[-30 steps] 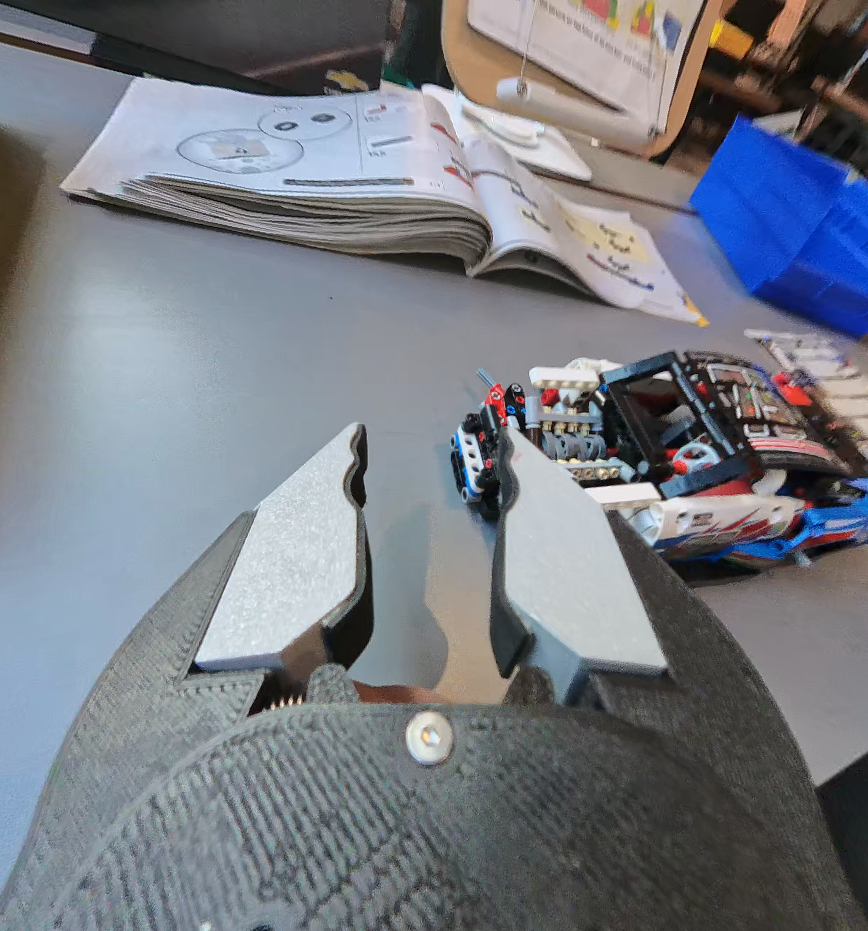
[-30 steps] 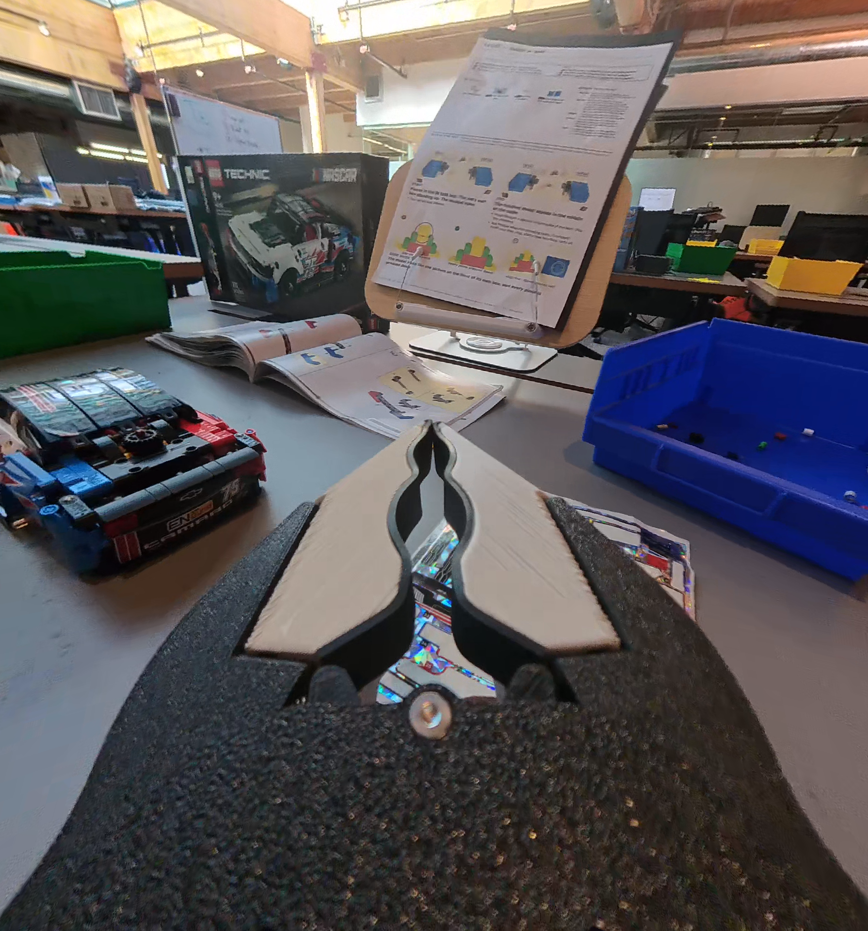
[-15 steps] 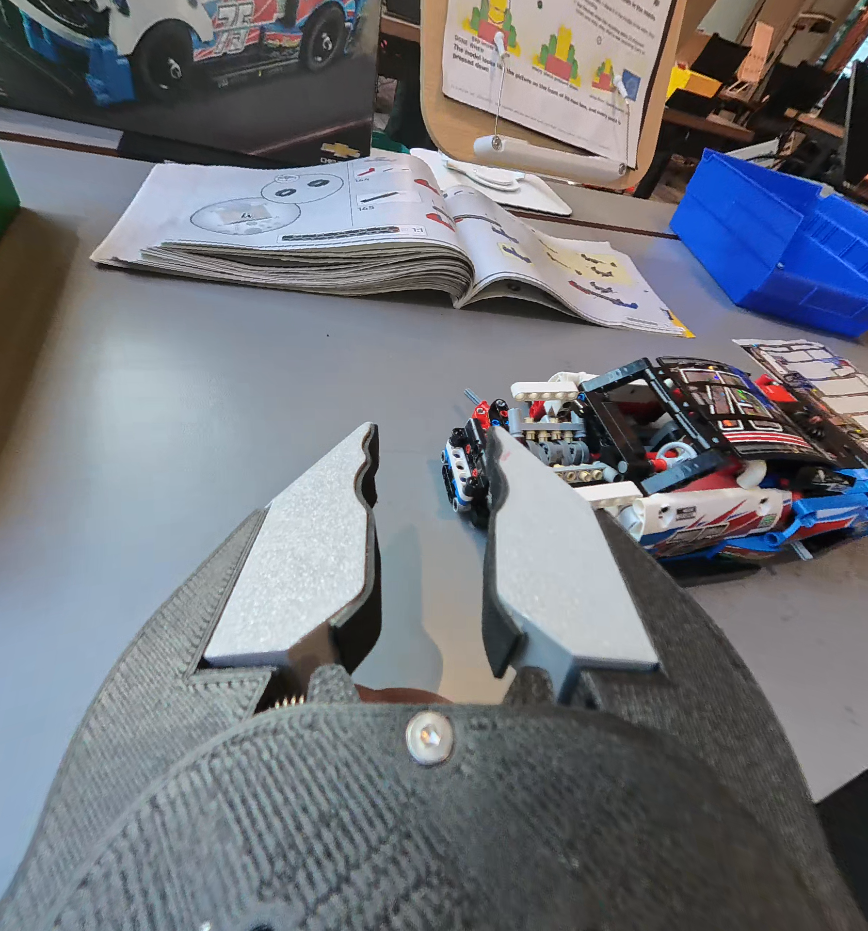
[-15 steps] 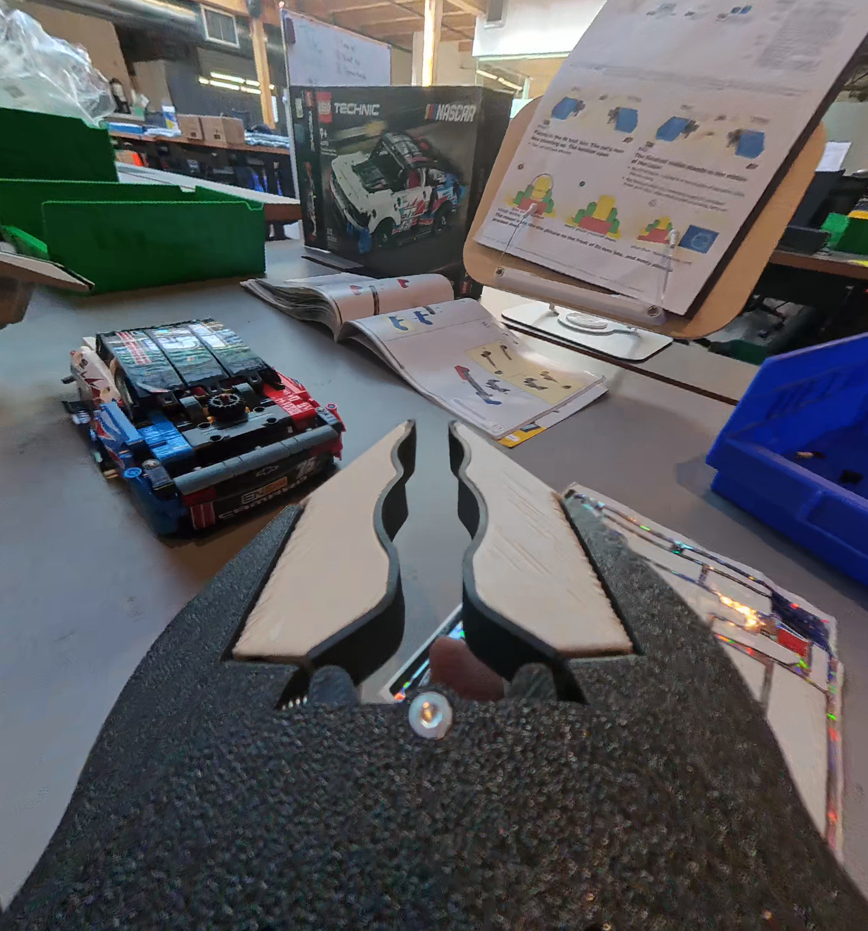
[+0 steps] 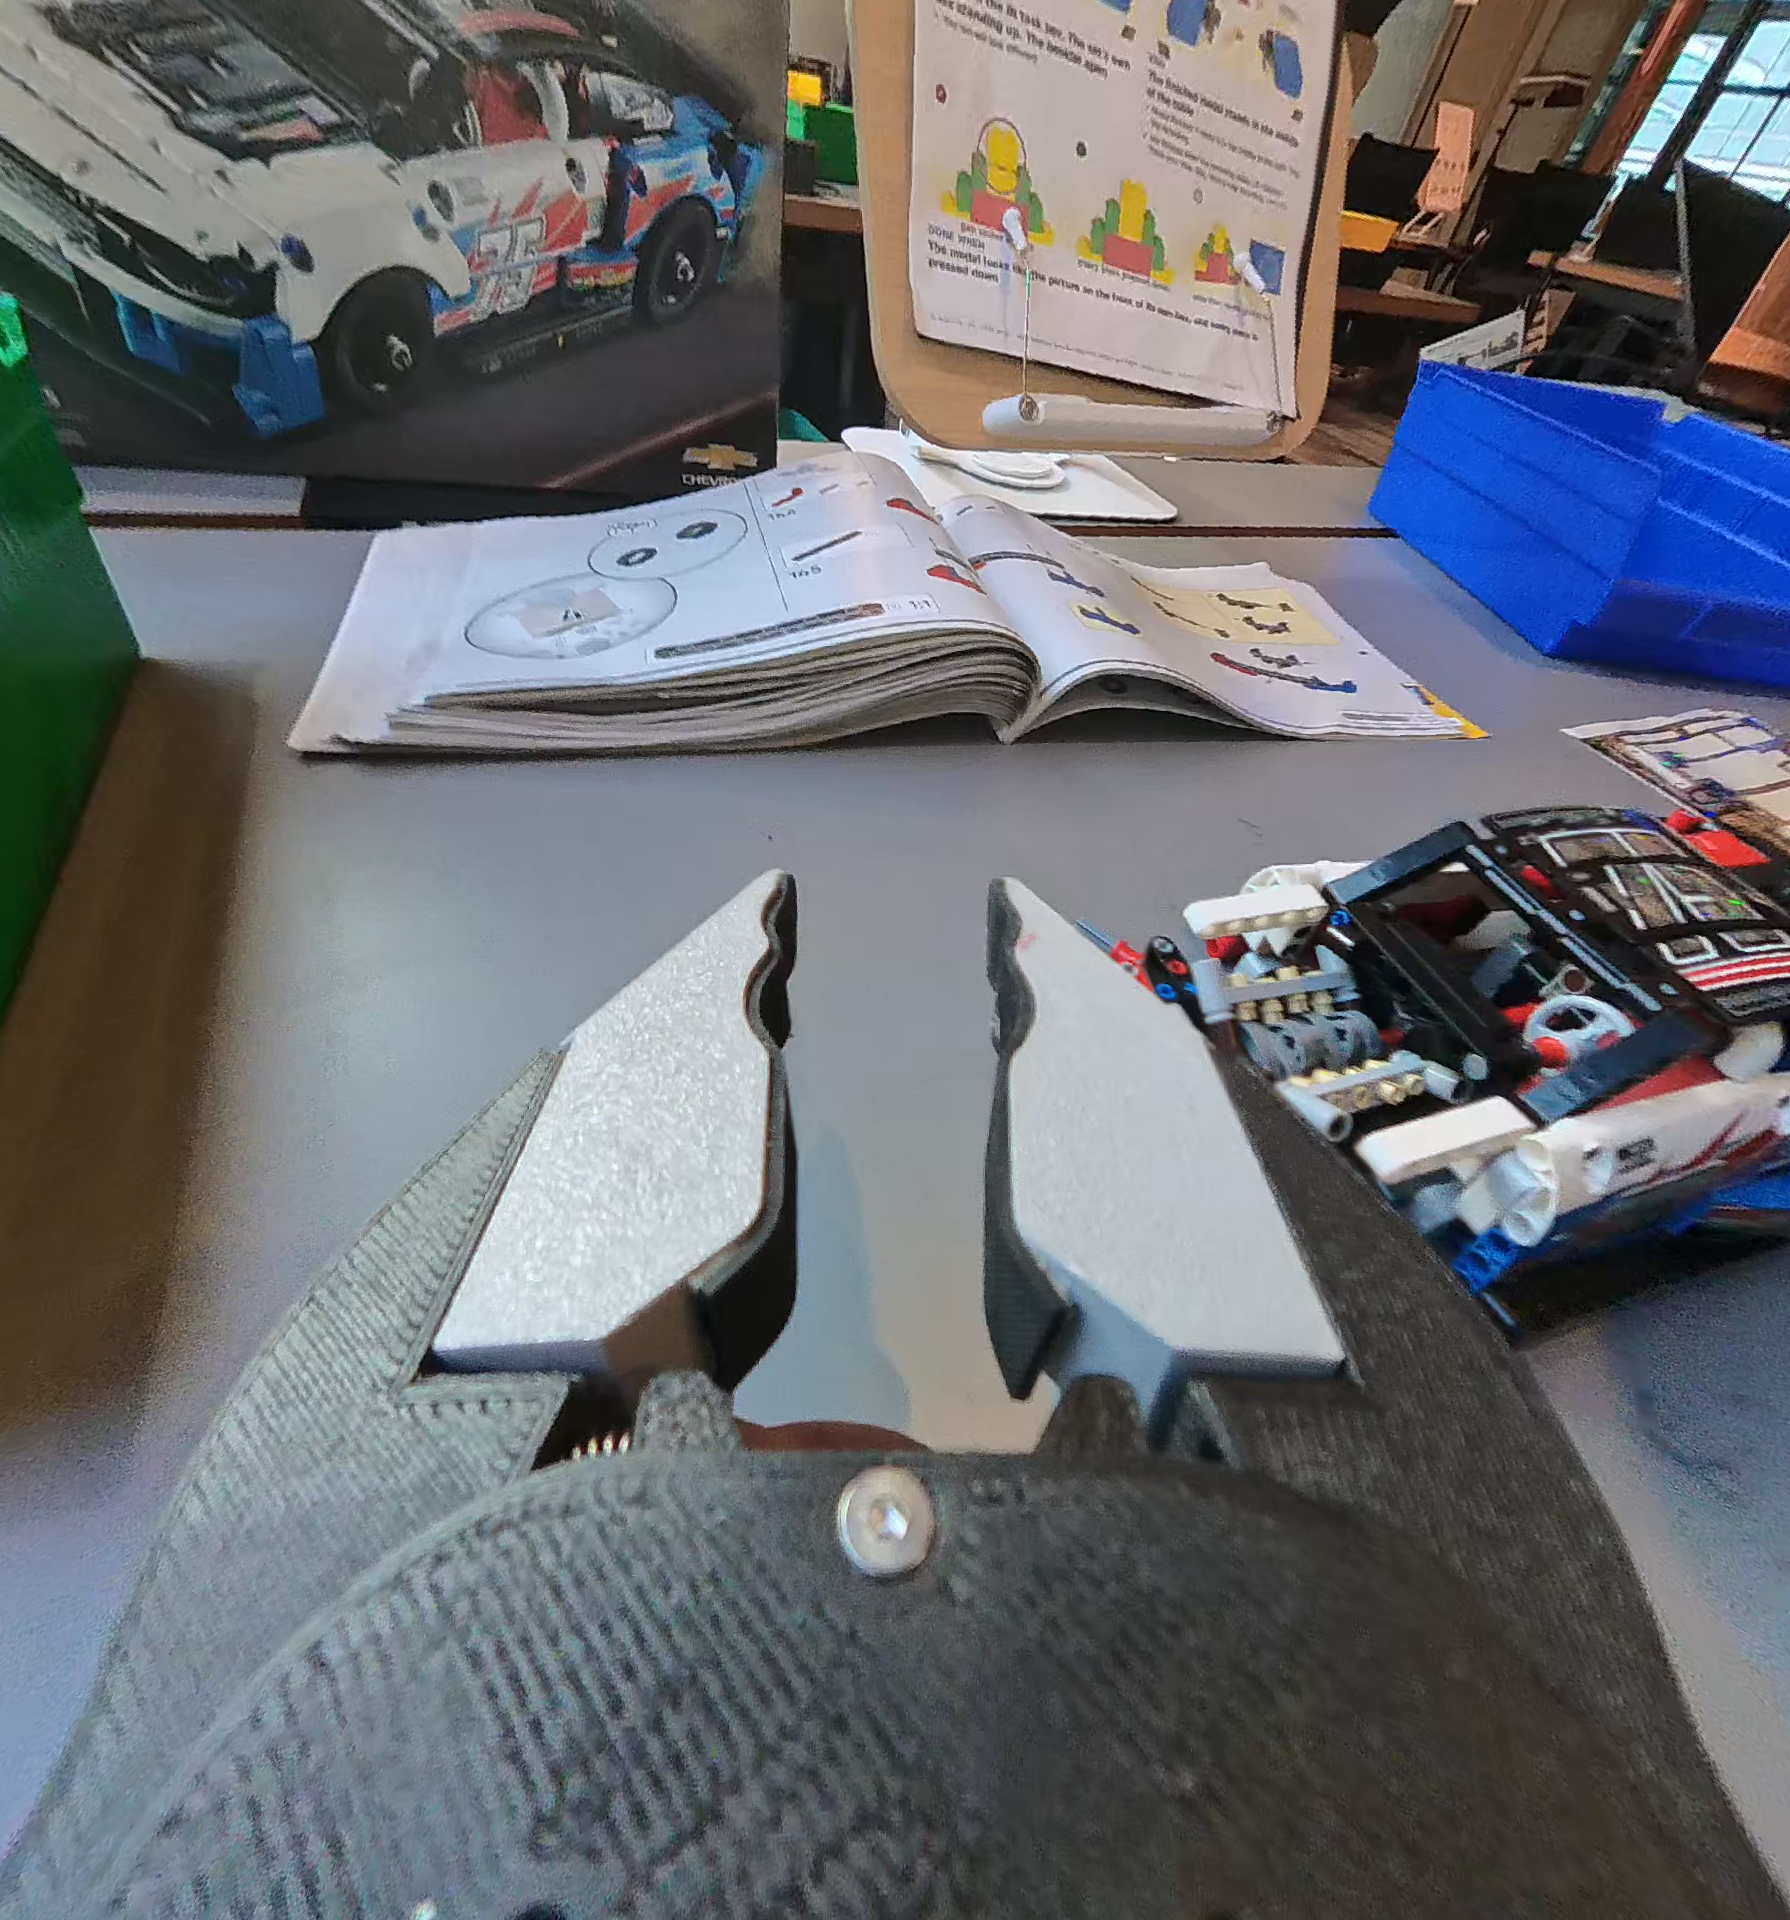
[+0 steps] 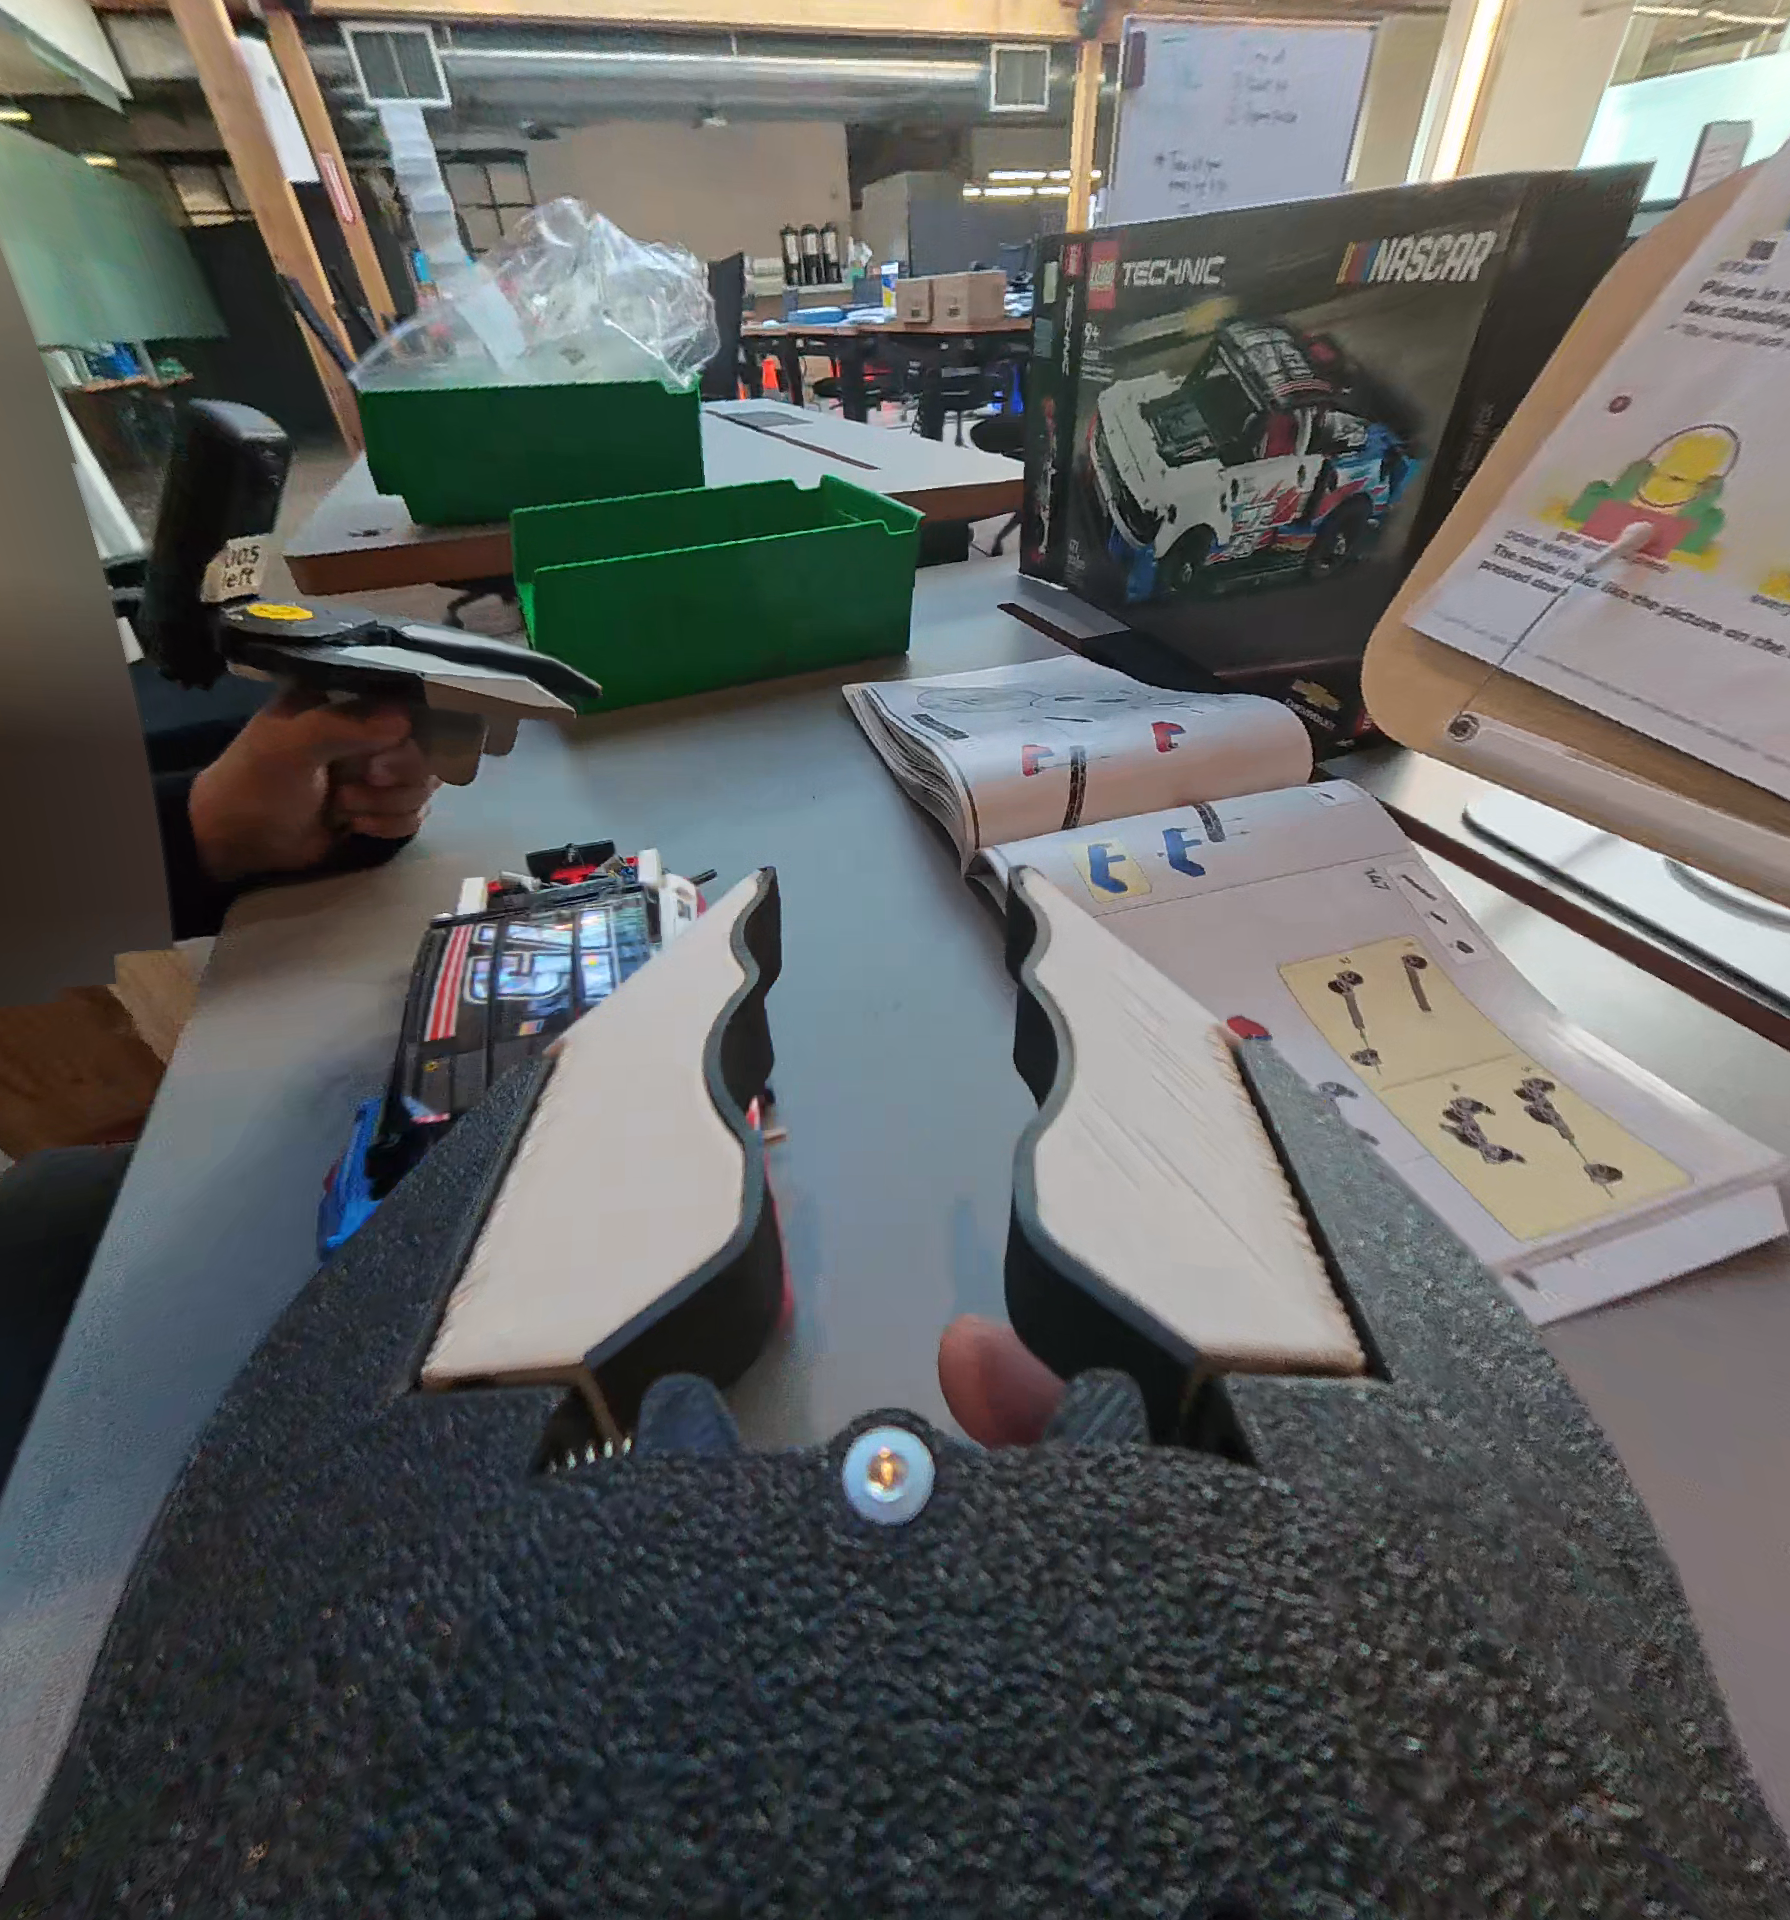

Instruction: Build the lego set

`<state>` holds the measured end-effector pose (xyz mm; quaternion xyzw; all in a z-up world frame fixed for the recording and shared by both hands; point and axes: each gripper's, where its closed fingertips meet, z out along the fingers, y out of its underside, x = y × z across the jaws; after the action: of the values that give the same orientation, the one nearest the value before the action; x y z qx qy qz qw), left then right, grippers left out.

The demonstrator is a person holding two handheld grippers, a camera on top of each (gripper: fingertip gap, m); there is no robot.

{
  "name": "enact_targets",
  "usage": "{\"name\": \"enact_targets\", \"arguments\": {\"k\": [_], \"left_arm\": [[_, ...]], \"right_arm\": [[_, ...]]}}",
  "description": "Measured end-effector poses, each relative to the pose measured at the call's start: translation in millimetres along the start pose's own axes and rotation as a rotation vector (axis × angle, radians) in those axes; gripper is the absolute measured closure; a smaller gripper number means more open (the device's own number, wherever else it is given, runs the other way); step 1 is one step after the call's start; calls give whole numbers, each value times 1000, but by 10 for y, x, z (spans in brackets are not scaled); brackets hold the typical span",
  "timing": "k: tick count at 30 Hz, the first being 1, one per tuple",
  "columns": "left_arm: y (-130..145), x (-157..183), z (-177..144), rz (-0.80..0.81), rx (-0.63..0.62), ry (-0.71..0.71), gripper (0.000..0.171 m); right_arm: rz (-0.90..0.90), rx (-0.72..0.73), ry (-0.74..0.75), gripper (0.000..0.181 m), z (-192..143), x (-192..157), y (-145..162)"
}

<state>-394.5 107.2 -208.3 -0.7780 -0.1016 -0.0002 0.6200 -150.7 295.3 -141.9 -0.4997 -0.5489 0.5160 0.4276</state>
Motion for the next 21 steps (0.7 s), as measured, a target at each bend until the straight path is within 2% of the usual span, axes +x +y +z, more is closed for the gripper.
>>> {"name": "enact_targets", "arguments": {"k": [5, 9, 13, 17, 21], "left_arm": [[-60, -34, 31, 32, 28, 26, 138], [-178, -55, -86, 57, 133, -17, 145], [-201, -79, -116, 60, 155, -43, 146], [-206, -186, -126, 15, 158, -94, 147], [-226, -190, -153, 74, 176, -161, 149]], "right_arm": [[-39, 3, 14, 140, 238, 154, 118], [-79, -19, 10, 141, 314, 155, 212], [-171, -61, 9, 141, 402, 135, 287], [-177, -50, 3, 140, 391, 123, 289], [-103, -3, -17, 141, 280, 97, 270]]}}
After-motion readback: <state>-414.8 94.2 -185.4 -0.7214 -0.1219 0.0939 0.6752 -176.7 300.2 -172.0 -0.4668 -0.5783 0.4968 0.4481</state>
